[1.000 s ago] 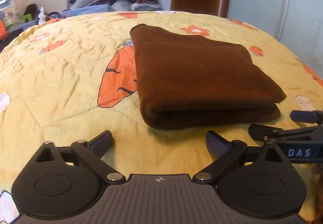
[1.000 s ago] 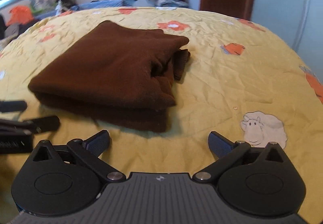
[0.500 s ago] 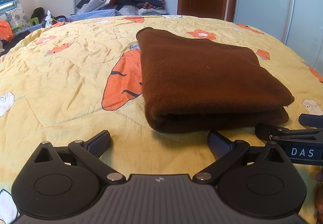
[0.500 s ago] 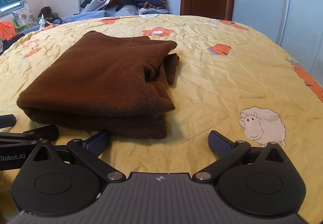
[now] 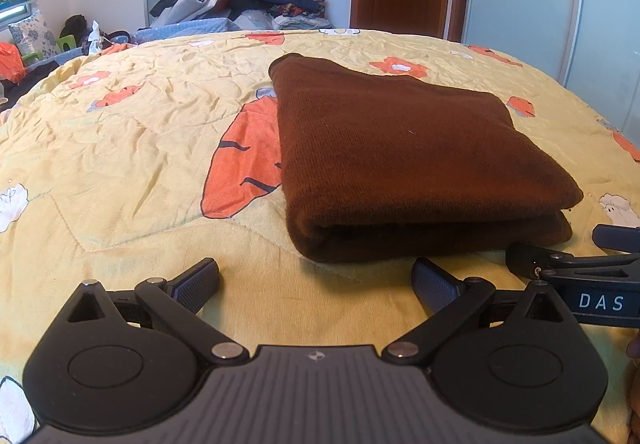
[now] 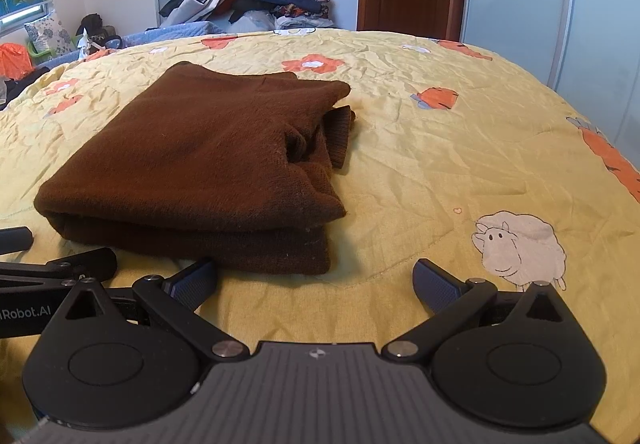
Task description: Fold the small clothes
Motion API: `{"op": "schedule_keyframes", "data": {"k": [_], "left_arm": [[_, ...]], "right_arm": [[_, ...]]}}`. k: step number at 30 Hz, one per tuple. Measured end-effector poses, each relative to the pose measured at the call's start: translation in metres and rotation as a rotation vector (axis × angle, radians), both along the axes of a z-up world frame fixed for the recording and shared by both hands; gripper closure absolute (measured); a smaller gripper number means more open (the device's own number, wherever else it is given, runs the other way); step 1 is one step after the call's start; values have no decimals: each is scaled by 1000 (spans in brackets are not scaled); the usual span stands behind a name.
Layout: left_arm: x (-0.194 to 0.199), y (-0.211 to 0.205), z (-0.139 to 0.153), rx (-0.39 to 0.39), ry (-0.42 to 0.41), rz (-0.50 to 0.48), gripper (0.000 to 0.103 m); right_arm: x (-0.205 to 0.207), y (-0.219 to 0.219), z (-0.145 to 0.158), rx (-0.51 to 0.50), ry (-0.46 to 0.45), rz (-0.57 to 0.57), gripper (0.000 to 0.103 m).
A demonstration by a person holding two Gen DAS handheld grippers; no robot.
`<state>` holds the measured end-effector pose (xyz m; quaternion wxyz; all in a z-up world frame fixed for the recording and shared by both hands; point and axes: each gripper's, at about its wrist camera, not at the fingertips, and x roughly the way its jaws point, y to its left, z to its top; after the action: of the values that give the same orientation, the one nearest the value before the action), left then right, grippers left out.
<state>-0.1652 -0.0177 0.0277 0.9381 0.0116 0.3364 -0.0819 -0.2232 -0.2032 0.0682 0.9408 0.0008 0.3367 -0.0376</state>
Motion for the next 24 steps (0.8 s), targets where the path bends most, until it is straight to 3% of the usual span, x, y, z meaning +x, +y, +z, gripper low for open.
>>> {"op": "schedule_keyframes", "data": {"k": [24], "left_arm": [[2,2,3,-13,24,20,0]], "right_arm": [[-1,1,0,-3,1,-1,0]]}}
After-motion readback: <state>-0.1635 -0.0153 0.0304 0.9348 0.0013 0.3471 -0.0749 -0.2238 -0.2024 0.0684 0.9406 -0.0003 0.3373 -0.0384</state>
